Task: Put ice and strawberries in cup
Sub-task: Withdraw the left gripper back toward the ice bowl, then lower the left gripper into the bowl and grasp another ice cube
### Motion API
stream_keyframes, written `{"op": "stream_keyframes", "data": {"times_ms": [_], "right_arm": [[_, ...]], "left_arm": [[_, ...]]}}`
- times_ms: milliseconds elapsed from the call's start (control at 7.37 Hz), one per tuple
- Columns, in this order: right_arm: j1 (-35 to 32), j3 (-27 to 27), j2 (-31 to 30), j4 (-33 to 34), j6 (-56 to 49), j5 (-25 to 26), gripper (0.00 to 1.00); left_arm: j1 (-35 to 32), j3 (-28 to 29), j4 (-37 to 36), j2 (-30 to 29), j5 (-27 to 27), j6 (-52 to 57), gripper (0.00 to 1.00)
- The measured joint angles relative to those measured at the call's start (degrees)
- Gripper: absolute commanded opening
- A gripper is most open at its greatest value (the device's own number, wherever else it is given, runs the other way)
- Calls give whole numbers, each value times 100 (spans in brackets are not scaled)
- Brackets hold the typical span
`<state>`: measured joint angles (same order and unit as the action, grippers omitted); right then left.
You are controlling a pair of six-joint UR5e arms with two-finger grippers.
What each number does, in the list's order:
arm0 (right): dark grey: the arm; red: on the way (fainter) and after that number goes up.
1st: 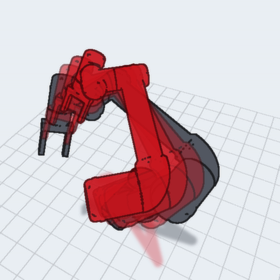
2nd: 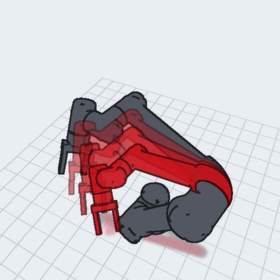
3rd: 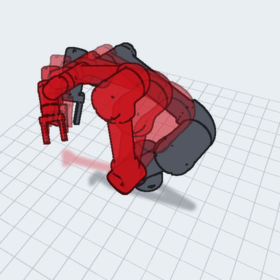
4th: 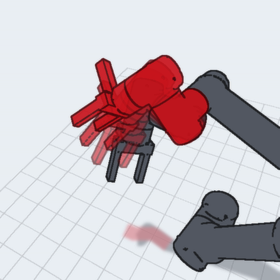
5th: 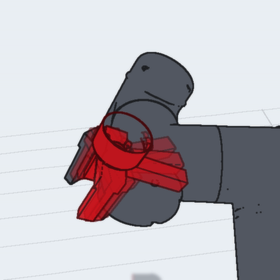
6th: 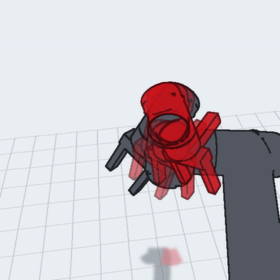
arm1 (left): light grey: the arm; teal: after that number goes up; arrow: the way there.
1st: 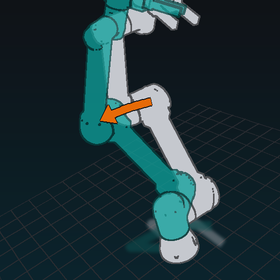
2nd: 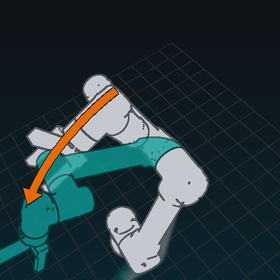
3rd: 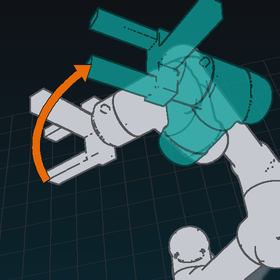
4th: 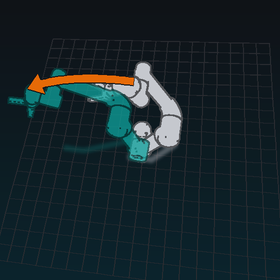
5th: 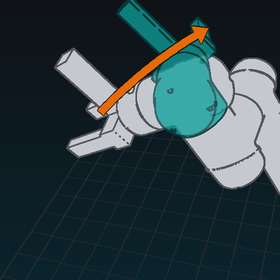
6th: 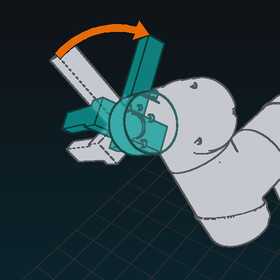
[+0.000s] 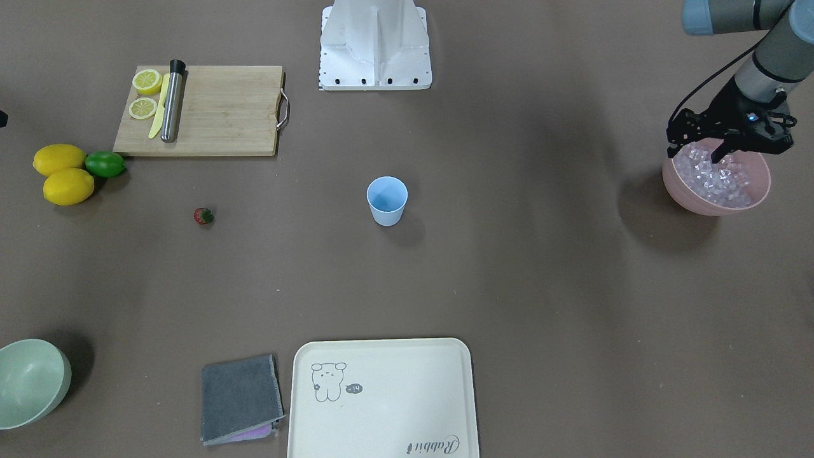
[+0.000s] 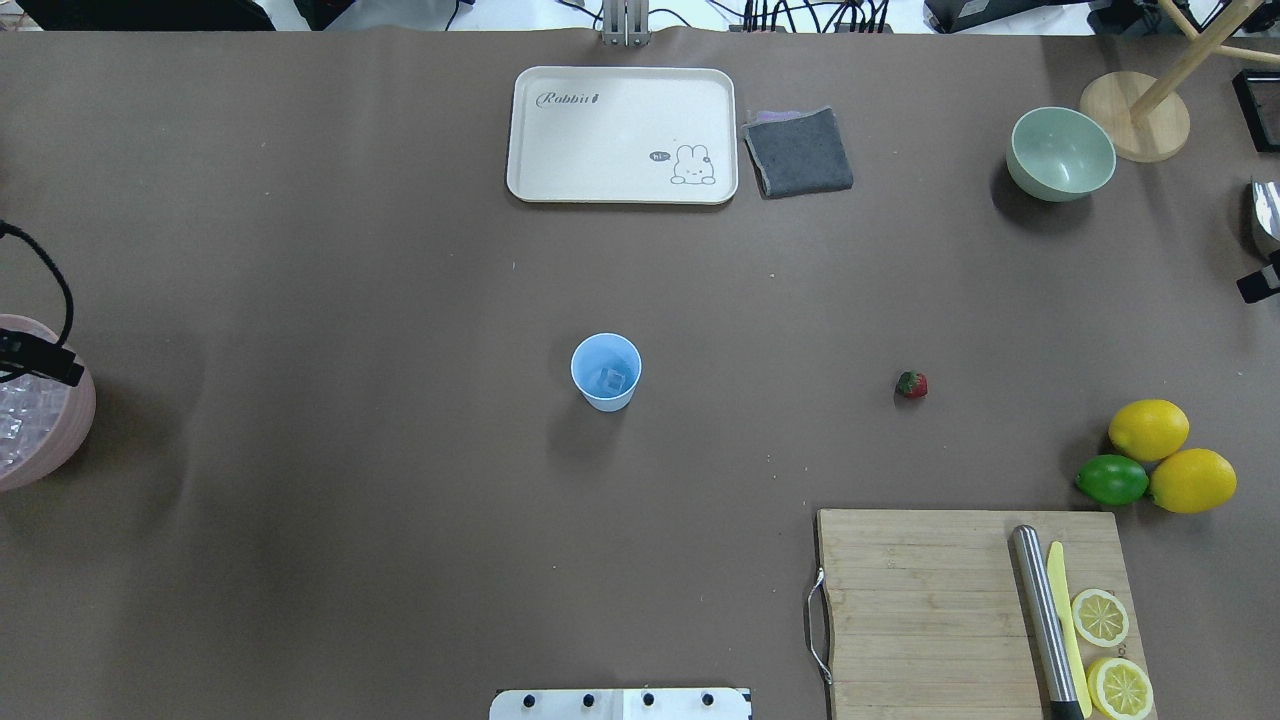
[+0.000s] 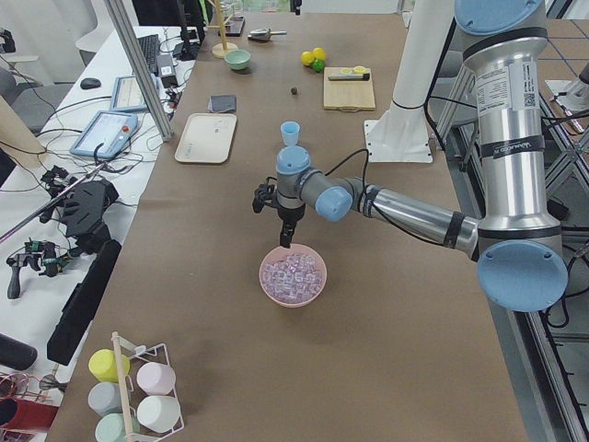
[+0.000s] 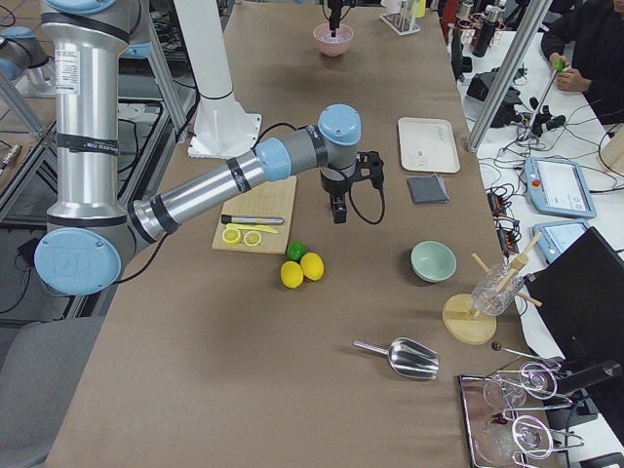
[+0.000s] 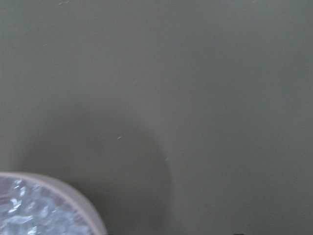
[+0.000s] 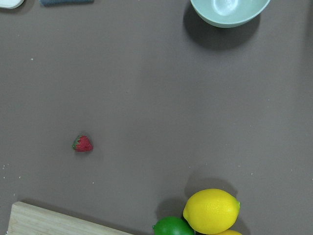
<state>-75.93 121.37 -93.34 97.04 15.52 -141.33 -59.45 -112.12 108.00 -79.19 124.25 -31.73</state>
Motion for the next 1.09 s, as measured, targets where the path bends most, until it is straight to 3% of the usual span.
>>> {"op": "stream_keyframes", "data": {"times_ms": [543,1086], "right_arm": [[34,0,14,1,64,-8,100],[34,1,47,1,67,-25,100]], "left_arm": [[-50,339,440,352,-69,-608,69],[-37,824,872,293,-229,-626,62]]}}
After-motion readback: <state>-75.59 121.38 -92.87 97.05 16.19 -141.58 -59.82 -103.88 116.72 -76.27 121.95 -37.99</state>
